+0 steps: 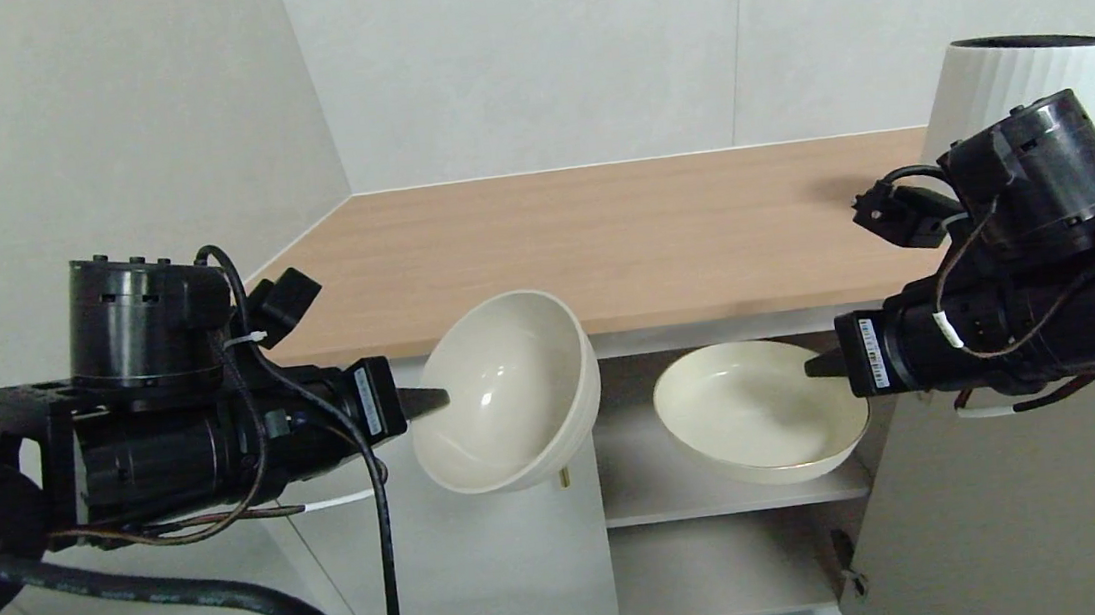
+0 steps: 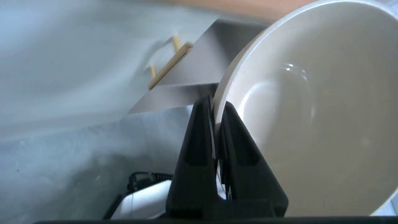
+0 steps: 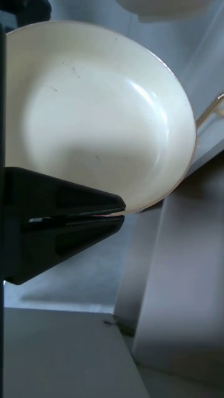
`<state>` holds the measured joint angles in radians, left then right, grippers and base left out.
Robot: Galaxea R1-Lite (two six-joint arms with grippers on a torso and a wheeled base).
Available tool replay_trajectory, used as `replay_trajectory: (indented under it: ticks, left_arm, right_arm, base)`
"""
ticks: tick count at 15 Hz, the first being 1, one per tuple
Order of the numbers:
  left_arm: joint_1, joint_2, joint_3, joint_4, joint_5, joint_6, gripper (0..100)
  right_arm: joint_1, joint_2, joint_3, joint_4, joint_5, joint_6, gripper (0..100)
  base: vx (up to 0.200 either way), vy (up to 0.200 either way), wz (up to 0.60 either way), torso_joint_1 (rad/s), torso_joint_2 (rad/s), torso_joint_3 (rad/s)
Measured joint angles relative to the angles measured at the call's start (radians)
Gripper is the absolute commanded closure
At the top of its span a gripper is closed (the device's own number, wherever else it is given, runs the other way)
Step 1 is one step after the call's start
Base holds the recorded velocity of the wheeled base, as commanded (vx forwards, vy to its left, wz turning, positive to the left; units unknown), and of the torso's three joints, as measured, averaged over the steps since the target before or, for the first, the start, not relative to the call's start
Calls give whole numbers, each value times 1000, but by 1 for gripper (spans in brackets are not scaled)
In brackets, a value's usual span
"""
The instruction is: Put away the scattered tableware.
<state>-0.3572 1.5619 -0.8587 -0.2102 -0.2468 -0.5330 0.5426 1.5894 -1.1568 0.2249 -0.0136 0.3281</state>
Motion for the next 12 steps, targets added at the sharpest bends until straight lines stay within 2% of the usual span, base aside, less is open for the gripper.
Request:
replay_trajectory:
  ticks: [7,12]
  left_arm:
    - [0,4,0,1,0,0,100]
    - [0,5,1,-1,0,0,100]
  right_arm:
    - [0,10,0,0,0,0,100]
    - [0,14,0,-1,0,0,100]
  base:
    - [0,0,0,-131,431,299]
    - [0,0,0,-18,70,45]
